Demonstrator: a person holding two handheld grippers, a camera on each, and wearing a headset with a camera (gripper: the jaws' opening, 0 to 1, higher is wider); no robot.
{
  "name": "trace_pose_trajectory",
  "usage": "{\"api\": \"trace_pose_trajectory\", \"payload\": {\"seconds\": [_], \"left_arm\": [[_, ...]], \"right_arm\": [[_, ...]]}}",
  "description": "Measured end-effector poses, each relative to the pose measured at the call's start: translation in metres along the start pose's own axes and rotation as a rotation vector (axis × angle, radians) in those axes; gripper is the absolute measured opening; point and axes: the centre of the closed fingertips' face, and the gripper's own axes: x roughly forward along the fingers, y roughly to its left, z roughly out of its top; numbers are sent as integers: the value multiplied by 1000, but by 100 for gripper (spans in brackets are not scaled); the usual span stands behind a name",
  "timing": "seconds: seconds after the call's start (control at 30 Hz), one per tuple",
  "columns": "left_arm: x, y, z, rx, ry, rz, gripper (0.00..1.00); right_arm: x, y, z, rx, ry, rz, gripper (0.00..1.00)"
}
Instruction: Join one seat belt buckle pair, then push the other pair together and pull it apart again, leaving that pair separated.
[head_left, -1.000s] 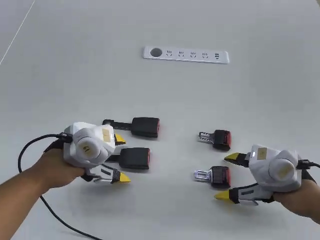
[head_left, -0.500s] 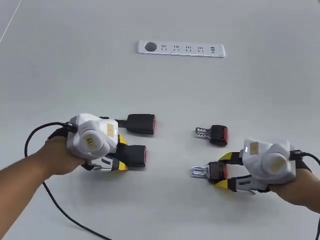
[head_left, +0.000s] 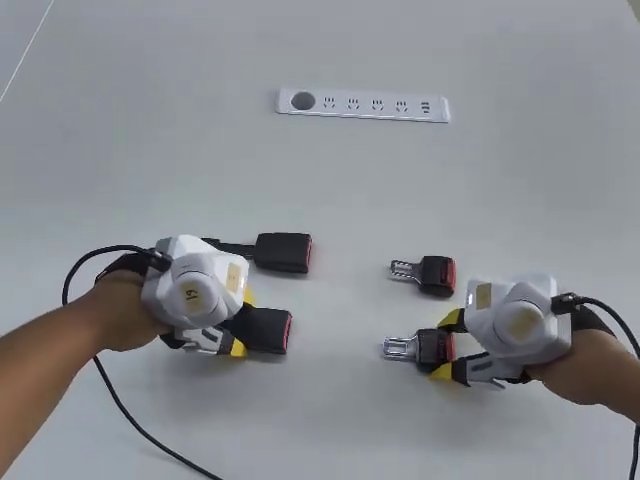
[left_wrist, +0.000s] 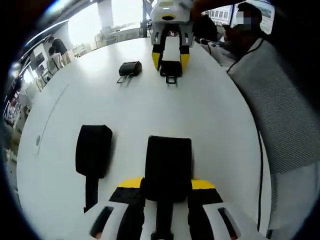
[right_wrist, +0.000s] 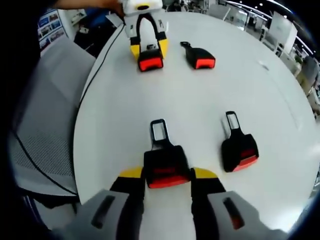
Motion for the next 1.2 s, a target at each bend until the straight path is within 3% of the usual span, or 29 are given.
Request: {"api": "trace_pose_trajectory", "payload": {"seconds": [0.2, 0.37, 0.5, 0.6, 0.87, 1.2], "left_arm": [[0, 2, -1, -42, 20, -16, 33], [-1, 0, -1, -34, 31, -1, 33], [-1, 1, -2, -30, 29, 5, 33], [-1, 1, -2, -30, 36, 5, 33], [-1, 1, -2, -42, 41, 10, 33], [0, 1, -2, -40, 57, 8, 33]], "right_arm": [[1, 0, 0, -11, 64, 2, 36], [1, -1, 2, 33, 86, -12, 36], [4, 0, 10, 56, 65, -20, 36], [12, 5, 28, 30, 26, -17, 36], [28, 8, 64, 18, 12, -11, 36], [37, 7, 87, -8, -10, -10, 36]]}}
